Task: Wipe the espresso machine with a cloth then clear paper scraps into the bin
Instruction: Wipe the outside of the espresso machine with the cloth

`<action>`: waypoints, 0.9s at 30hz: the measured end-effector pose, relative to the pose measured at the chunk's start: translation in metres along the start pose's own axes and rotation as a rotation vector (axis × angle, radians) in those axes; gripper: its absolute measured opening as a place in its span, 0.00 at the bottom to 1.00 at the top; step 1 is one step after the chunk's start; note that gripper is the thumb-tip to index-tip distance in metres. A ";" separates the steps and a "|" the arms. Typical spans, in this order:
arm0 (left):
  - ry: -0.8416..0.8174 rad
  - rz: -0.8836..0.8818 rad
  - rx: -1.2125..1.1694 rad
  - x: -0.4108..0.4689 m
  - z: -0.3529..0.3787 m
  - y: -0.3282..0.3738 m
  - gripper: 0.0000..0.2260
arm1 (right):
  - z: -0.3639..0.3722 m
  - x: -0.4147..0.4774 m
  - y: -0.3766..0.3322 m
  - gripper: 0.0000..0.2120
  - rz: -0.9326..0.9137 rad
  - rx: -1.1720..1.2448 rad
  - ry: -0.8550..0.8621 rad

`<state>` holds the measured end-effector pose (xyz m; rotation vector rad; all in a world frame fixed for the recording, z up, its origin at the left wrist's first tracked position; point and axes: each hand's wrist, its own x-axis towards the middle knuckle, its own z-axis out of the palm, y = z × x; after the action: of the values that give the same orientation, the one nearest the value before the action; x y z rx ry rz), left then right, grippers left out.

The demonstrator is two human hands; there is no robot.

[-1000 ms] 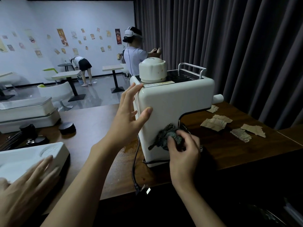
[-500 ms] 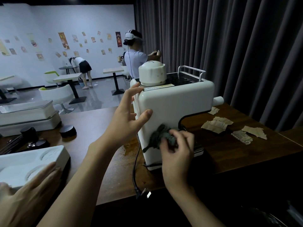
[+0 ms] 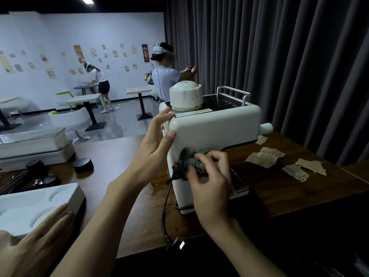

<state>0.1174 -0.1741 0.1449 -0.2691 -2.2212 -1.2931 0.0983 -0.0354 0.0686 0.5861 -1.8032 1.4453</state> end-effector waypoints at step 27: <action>-0.001 0.046 0.027 0.002 0.003 0.004 0.20 | -0.045 0.093 0.024 0.17 0.092 -0.111 0.294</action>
<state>0.1167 -0.1693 0.1478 -0.3090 -2.2184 -1.2379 0.0344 0.0234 0.1301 0.2232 -1.6794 1.4000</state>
